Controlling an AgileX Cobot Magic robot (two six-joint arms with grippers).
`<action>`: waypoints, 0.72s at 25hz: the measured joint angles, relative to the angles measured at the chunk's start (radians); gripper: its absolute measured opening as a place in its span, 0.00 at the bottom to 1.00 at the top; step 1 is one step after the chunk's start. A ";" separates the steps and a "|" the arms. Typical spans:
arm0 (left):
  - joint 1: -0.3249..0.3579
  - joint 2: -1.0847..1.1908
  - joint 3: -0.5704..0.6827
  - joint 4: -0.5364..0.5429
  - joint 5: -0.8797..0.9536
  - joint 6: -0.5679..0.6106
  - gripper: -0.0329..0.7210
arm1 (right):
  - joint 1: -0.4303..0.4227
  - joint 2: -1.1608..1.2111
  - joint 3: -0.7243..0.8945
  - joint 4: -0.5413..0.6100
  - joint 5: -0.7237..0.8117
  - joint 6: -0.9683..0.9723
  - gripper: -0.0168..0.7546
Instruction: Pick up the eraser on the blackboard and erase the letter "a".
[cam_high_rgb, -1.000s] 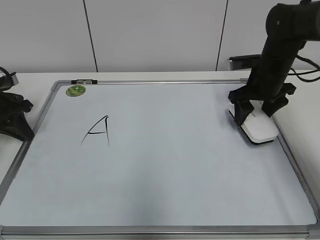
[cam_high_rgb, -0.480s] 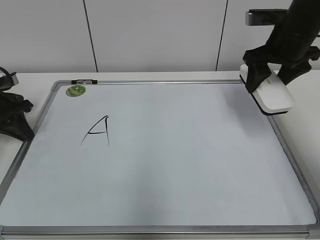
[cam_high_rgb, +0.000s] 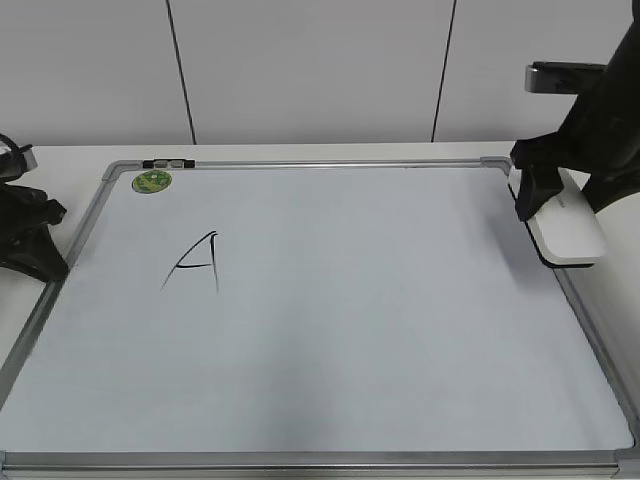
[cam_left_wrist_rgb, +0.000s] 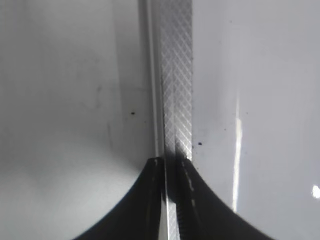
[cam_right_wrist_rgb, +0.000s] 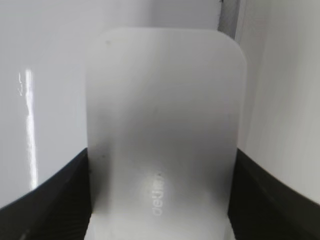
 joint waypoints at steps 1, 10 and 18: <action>0.000 0.000 0.000 0.000 0.000 0.000 0.10 | -0.004 0.008 0.009 0.002 -0.016 0.002 0.72; 0.000 0.000 0.000 0.000 0.000 0.000 0.10 | -0.017 0.103 0.009 -0.002 -0.081 0.005 0.72; 0.000 0.000 0.000 0.000 0.000 0.000 0.11 | -0.017 0.190 -0.057 -0.004 -0.073 0.005 0.72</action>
